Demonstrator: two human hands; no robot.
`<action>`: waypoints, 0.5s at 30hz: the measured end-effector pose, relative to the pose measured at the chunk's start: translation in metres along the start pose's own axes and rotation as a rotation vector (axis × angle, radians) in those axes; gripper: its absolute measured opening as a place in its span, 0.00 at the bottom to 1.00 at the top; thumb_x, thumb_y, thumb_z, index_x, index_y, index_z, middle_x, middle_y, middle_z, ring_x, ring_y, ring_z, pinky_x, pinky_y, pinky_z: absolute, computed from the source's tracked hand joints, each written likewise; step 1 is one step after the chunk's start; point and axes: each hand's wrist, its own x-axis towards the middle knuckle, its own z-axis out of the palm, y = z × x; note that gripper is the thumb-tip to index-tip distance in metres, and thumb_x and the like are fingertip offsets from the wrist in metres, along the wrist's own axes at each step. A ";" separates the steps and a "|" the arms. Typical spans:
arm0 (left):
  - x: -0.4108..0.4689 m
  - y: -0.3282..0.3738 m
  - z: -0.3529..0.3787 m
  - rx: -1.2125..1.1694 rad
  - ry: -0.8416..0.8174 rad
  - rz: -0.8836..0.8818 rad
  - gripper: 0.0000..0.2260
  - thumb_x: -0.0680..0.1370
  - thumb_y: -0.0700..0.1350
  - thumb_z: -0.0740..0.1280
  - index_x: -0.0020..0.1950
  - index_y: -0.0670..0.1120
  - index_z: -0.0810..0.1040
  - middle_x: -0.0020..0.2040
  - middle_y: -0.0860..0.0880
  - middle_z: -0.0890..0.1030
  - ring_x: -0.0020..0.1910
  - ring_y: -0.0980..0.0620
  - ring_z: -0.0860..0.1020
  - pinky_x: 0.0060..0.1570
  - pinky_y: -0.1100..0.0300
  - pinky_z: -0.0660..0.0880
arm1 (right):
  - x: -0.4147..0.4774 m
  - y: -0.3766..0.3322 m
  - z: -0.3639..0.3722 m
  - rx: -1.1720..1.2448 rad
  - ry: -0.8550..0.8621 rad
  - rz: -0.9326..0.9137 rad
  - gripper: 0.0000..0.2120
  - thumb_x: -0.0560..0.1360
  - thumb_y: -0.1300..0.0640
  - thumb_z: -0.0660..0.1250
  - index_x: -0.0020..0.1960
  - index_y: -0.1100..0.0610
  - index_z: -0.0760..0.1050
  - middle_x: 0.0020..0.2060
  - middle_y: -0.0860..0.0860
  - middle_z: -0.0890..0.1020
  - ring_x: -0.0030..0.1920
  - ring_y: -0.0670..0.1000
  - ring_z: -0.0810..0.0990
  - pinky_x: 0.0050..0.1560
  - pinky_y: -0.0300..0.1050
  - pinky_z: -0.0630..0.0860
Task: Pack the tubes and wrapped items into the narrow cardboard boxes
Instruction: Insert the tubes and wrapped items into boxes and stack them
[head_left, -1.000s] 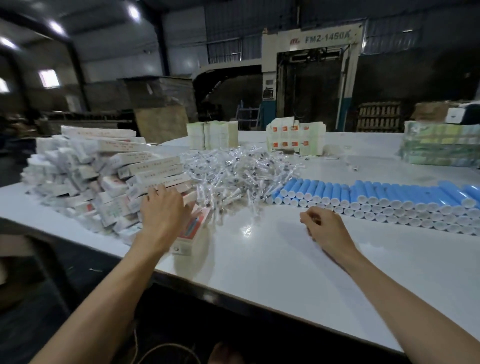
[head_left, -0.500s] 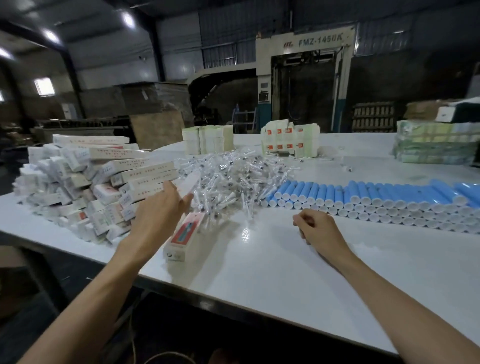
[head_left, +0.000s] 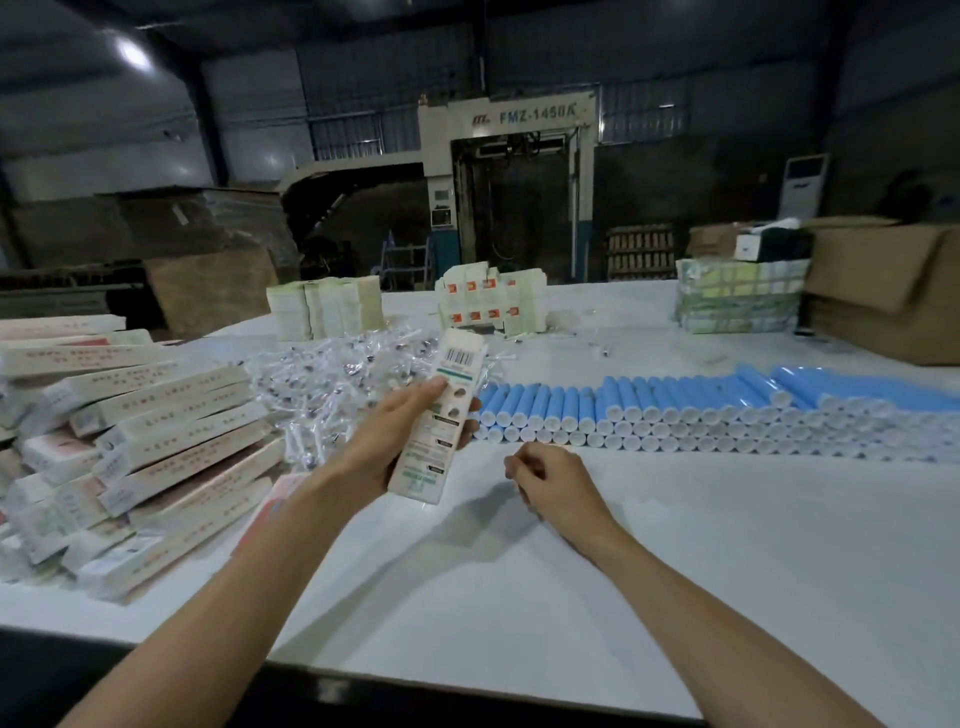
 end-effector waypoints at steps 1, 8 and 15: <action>0.008 -0.006 0.006 -0.046 0.014 0.007 0.18 0.85 0.53 0.67 0.70 0.43 0.78 0.61 0.39 0.87 0.54 0.39 0.88 0.46 0.52 0.86 | 0.000 0.000 0.000 -0.003 0.008 0.002 0.11 0.82 0.53 0.68 0.43 0.56 0.80 0.32 0.48 0.82 0.33 0.48 0.78 0.39 0.53 0.78; 0.038 -0.053 0.031 -0.229 0.110 0.034 0.16 0.86 0.49 0.69 0.67 0.39 0.80 0.56 0.36 0.88 0.52 0.38 0.88 0.47 0.51 0.86 | 0.018 0.003 -0.024 -0.260 0.356 0.024 0.09 0.83 0.53 0.65 0.44 0.52 0.76 0.33 0.45 0.80 0.36 0.47 0.79 0.36 0.48 0.73; 0.043 -0.064 0.022 -0.139 0.153 0.006 0.15 0.85 0.52 0.68 0.65 0.43 0.83 0.55 0.39 0.88 0.47 0.43 0.88 0.42 0.52 0.86 | 0.105 0.013 -0.081 -0.872 0.381 0.122 0.10 0.85 0.54 0.59 0.58 0.60 0.74 0.54 0.57 0.79 0.54 0.59 0.78 0.44 0.49 0.68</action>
